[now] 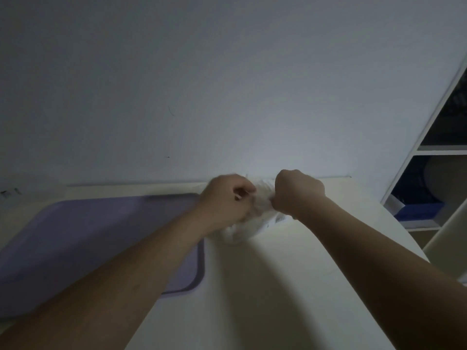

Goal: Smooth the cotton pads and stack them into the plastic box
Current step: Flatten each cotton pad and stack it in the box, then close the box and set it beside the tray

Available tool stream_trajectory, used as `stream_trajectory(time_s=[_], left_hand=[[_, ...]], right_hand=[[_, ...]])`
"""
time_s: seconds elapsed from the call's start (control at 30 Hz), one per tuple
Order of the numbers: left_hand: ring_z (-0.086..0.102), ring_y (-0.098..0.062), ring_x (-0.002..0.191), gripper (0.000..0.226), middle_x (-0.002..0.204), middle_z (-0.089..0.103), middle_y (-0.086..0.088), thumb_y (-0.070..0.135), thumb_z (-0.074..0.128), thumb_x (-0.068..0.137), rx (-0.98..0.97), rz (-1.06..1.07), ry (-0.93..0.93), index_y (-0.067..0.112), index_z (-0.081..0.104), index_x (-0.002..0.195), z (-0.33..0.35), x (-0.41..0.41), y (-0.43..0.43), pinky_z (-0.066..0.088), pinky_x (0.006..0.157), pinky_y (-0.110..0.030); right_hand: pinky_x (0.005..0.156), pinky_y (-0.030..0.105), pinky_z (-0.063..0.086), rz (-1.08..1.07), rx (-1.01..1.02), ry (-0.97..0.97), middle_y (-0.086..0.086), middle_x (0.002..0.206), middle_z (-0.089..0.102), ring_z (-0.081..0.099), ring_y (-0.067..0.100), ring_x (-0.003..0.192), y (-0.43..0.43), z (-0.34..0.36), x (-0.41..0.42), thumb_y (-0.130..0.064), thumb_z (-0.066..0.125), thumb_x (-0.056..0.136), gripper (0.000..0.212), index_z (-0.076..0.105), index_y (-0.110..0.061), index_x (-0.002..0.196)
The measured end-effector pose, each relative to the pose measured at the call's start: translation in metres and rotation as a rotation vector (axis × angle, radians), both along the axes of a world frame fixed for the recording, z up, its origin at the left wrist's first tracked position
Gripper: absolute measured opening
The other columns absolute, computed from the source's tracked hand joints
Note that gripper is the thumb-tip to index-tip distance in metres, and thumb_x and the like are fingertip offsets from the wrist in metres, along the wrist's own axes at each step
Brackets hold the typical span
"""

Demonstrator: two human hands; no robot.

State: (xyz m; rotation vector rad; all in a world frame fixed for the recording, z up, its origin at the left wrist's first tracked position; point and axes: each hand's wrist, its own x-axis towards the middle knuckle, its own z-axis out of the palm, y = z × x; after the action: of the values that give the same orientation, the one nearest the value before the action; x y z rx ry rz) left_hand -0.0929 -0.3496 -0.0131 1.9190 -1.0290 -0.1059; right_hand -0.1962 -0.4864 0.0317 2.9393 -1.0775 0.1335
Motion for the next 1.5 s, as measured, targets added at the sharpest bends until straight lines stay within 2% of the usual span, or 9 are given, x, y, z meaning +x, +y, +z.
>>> stream_trajectory(time_s=[0.27, 0.43, 0.53, 0.8, 0.9, 1.13, 1.3, 1.4, 1.5], left_hand=[[0.069, -0.026, 0.104, 0.034, 0.11, 0.07, -0.003, 0.034, 0.08, 0.081, 0.165, 0.384, 0.185, 0.017, 0.071, 0.109, -0.019, 0.049, 0.029, 0.058, 0.096, -0.04], [0.062, -0.025, 0.06, 0.028, 0.078, 0.066, -0.01, 0.031, 0.076, 0.085, 0.098, 0.402, 0.382, 0.012, 0.058, 0.075, -0.016, 0.053, 0.027, 0.051, 0.055, -0.025], [0.056, -0.024, 0.057, 0.027, 0.074, 0.063, -0.014, 0.015, 0.069, 0.095, 0.025, 0.369, 0.501, 0.015, 0.055, 0.072, -0.019, 0.049, 0.029, 0.039, 0.049, -0.024], [0.074, -0.022, 0.089, 0.04, 0.101, 0.078, -0.002, -0.008, 0.069, 0.081, -0.189, 0.319, 0.451, 0.013, 0.067, 0.115, -0.018, 0.052, 0.037, 0.057, 0.074, -0.033], [0.074, -0.017, 0.086, 0.032, 0.098, 0.078, -0.002, -0.003, 0.067, 0.081, -0.185, 0.303, 0.329, 0.015, 0.072, 0.107, -0.015, 0.048, 0.04, 0.059, 0.08, -0.033], [0.069, -0.008, 0.104, 0.033, 0.114, 0.07, 0.007, -0.001, 0.061, 0.088, -0.031, 0.185, 0.159, 0.025, 0.068, 0.107, -0.019, 0.019, 0.062, 0.051, 0.089, -0.019], [0.051, -0.003, 0.119, 0.034, 0.127, 0.051, 0.012, 0.016, 0.052, 0.094, 0.141, 0.113, -0.001, 0.011, 0.074, 0.119, -0.014, -0.006, 0.069, 0.034, 0.106, -0.019], [0.037, -0.012, 0.15, 0.042, 0.161, 0.041, 0.004, 0.04, 0.061, 0.101, 0.246, 0.048, -0.149, 0.025, 0.064, 0.139, -0.009, -0.025, 0.065, 0.026, 0.12, -0.024], [0.018, -0.022, 0.158, 0.058, 0.17, 0.026, 0.0, 0.047, 0.059, 0.101, 0.439, -0.045, -0.329, 0.038, 0.042, 0.156, -0.016, -0.034, 0.059, 0.017, 0.125, -0.03]], right_hand=[[0.062, 0.028, 0.041, -0.007, 0.018, -0.057, 0.0, 0.088, 0.061, 0.058, 0.022, 0.071, -0.001, -0.017, -0.002, -0.031, 0.067, 0.092, 0.015, 0.066, -0.016, 0.089], [0.097, 0.042, 0.051, 0.255, -0.01, -0.279, 0.006, 0.136, 0.053, 0.053, 0.028, 0.128, 0.013, -0.026, -0.001, -0.056, 0.048, 0.102, 0.047, 0.062, -0.025, 0.134], [0.125, 0.048, 0.025, 0.383, 0.112, -0.091, 0.009, 0.169, 0.025, 0.024, 0.03, 0.155, 0.024, -0.041, 0.007, -0.07, 0.031, 0.1, 0.072, 0.033, -0.03, 0.159], [0.125, 0.044, 0.022, 0.356, 0.123, -0.161, 0.008, 0.168, 0.027, 0.024, 0.028, 0.155, 0.024, -0.073, 0.016, -0.071, 0.033, 0.1, 0.083, 0.026, -0.014, 0.161], [0.114, 0.037, 0.034, 0.27, 0.26, -0.658, 0.012, 0.144, 0.044, 0.042, 0.032, 0.137, 0.025, -0.078, 0.009, -0.06, 0.065, 0.089, 0.079, 0.047, -0.004, 0.143], [0.117, 0.043, 0.038, -0.181, 1.026, -1.239, 0.002, 0.148, 0.05, 0.052, 0.021, 0.133, 0.017, -0.068, -0.005, -0.054, 0.037, 0.097, 0.056, 0.047, -0.021, 0.141], [0.059, 0.015, 0.042, -0.142, 0.914, -1.069, -0.009, 0.076, 0.056, 0.052, 0.014, 0.07, 0.013, -0.072, -0.019, -0.016, 0.053, 0.095, 0.019, 0.06, -0.023, 0.078], [0.096, 0.034, 0.055, -0.145, 0.888, -1.017, -0.002, 0.119, 0.071, 0.067, 0.019, 0.11, 0.016, -0.078, -0.024, -0.016, 0.055, 0.095, 0.035, 0.068, -0.017, 0.127], [0.106, 0.04, 0.053, -0.148, 0.857, -1.034, 0.0, 0.131, 0.069, 0.065, 0.019, 0.12, 0.024, -0.079, -0.029, -0.021, 0.055, 0.096, 0.041, 0.065, -0.015, 0.136]])
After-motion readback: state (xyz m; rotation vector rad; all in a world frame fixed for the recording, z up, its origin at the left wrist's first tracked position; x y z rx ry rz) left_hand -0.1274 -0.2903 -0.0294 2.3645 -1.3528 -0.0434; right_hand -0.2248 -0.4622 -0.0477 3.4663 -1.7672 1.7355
